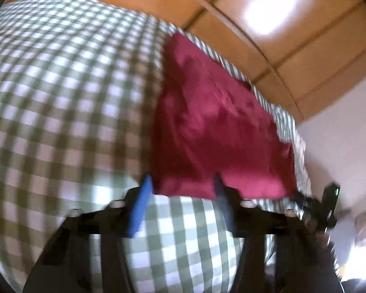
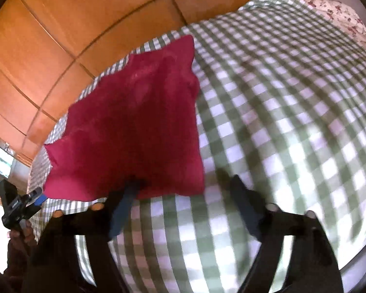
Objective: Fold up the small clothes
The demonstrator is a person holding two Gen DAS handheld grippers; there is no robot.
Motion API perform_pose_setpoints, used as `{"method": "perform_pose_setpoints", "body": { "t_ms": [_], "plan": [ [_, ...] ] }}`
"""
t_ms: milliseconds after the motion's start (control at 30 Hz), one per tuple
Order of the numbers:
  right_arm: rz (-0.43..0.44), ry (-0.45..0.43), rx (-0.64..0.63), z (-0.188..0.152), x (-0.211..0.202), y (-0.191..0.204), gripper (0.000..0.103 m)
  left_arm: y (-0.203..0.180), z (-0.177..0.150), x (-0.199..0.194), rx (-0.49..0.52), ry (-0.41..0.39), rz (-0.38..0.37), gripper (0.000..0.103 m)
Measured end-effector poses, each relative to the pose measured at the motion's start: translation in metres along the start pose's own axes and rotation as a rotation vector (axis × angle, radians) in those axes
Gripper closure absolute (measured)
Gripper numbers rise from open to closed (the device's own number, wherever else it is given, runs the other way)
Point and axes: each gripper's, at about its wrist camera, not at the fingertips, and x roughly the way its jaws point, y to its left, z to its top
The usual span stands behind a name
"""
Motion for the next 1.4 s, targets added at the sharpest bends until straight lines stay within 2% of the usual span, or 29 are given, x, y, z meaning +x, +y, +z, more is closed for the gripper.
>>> {"method": "perform_pose_setpoints", "body": {
  "t_ms": [33,100,133,233,300,500,667,700,733,767,833,867,900,933,1033,1100,1167,1200,1233,1267,1300,1333,1400],
  "plan": [
    [-0.001,-0.009,-0.002,0.001,0.006,0.003,0.050,-0.003,0.000,0.005,0.009,-0.003,0.022,0.068],
    [-0.005,-0.007,0.009,0.004,0.016,0.008,0.058,-0.003,-0.002,0.007,0.011,-0.009,0.030,0.082],
    [-0.017,-0.009,-0.002,0.006,0.019,0.012,0.068,-0.003,-0.002,0.006,0.004,-0.011,0.026,0.087],
    [0.006,-0.009,-0.003,0.005,0.013,0.015,0.076,-0.009,-0.008,-0.005,0.043,-0.025,0.026,0.093],
    [0.020,-0.016,-0.023,0.002,0.001,0.018,0.078,-0.013,-0.015,-0.014,0.066,-0.030,0.020,0.094],
    [0.028,0.023,-0.123,-0.030,-0.041,0.031,0.078,-0.008,-0.059,-0.046,0.052,-0.009,-0.013,0.094],
    [0.009,0.126,-0.167,-0.074,-0.060,0.026,0.078,-0.001,-0.118,-0.070,0.035,0.064,-0.011,0.094],
    [0.012,0.136,-0.165,-0.078,-0.061,0.023,0.076,-0.001,-0.124,-0.073,0.034,0.071,-0.009,0.093],
    [0.015,0.146,-0.167,-0.082,-0.064,0.022,0.069,-0.002,-0.126,-0.076,0.037,0.076,0.008,0.090],
    [0.001,0.139,-0.168,-0.081,-0.066,0.022,0.063,-0.003,-0.126,-0.078,0.044,0.073,0.028,0.089],
    [-0.007,0.102,-0.151,-0.074,-0.071,0.019,0.058,-0.005,-0.118,-0.084,0.060,0.046,0.059,0.068],
    [-0.013,0.078,-0.146,-0.068,-0.072,0.020,0.056,-0.007,-0.113,-0.087,0.065,0.027,0.062,0.063],
    [-0.030,0.055,-0.149,-0.062,-0.073,0.022,0.048,-0.006,-0.106,-0.089,0.070,0.008,0.058,0.059],
    [-0.057,0.025,-0.157,-0.053,-0.072,0.025,0.044,-0.008,-0.099,-0.088,0.082,-0.009,0.055,0.059],
    [-0.098,-0.032,-0.164,-0.030,-0.061,0.031,0.044,-0.014,-0.080,-0.079,0.110,-0.035,0.070,0.059],
    [-0.117,-0.039,-0.171,-0.020,-0.048,0.033,0.045,-0.016,-0.069,-0.071,0.117,-0.039,0.076,0.059],
    [-0.131,-0.036,-0.181,-0.011,-0.037,0.033,0.051,-0.018,-0.058,-0.060,0.116,-0.040,0.074,0.059],
    [-0.131,-0.034,-0.182,-0.010,-0.033,0.032,0.059,-0.018,-0.055,-0.056,0.113,-0.045,0.074,0.059],
    [-0.128,-0.028,-0.181,-0.009,-0.028,0.033,0.073,-0.019,-0.050,-0.051,0.115,-0.041,0.066,0.062],
    [-0.124,-0.016,-0.185,-0.009,-0.024,0.034,0.081,-0.020,-0.048,-0.048,0.123,-0.038,0.060,0.069],
    [-0.120,-0.003,-0.199,-0.010,-0.023,0.037,0.091,-0.022,-0.047,-0.045,0.134,-0.040,0.070,0.088],
    [-0.125,-0.005,-0.217,-0.011,-0.027,0.040,0.095,-0.024,-0.046,-0.045,0.149,-0.045,0.089,0.096],
    [-0.114,-0.019,-0.241,-0.012,-0.036,0.047,0.096,-0.023,-0.047,-0.052,0.148,-0.067,0.080,0.097]
  ]
}}
